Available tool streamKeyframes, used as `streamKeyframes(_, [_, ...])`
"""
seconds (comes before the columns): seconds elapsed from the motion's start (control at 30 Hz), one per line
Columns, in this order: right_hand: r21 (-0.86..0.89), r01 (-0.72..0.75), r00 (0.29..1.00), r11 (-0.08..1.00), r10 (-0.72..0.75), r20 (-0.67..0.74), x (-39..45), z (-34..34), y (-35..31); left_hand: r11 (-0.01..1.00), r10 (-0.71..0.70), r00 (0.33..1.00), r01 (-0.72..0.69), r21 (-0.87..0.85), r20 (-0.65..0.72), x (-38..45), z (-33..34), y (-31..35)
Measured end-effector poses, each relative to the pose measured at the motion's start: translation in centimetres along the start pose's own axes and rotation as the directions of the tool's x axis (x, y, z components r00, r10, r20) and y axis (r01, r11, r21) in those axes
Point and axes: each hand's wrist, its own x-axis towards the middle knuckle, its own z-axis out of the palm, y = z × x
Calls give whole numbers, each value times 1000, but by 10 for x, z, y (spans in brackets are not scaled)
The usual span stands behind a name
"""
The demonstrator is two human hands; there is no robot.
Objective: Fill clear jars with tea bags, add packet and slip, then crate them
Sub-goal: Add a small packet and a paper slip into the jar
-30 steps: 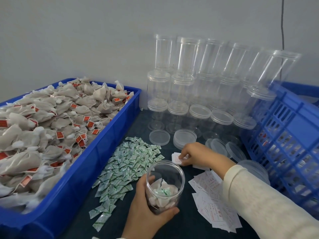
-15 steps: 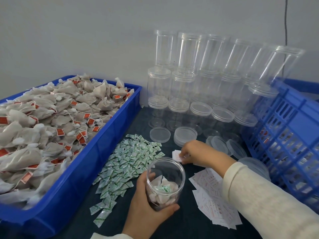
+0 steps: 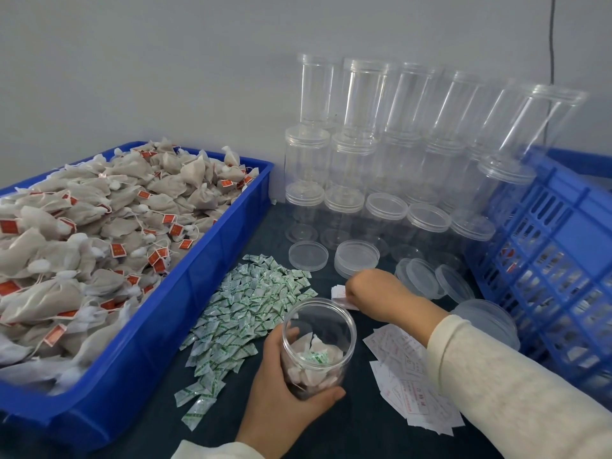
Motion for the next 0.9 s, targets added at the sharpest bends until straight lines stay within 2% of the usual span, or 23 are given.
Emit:
streamKeyframes(0.17, [200,14,998,980,-27,60,-2,-1,7,1000,4,1000,-4,10,3,0,0,1])
streamKeyframes(0.63, [400,43,996,915,-69,51,2,0,27,1000,-15,1000,15,20,-3,0,0,1])
streamKeyframes(0.77, [461,3,997,887,-41,72,3,-2,31,999,-14,1000,14,37,-3,0,0,0])
streamKeyframes(0.9, [429,-24,998,903,-3,62,4,-2,29,999,-17,1000,17,41,-4,0,0,-1])
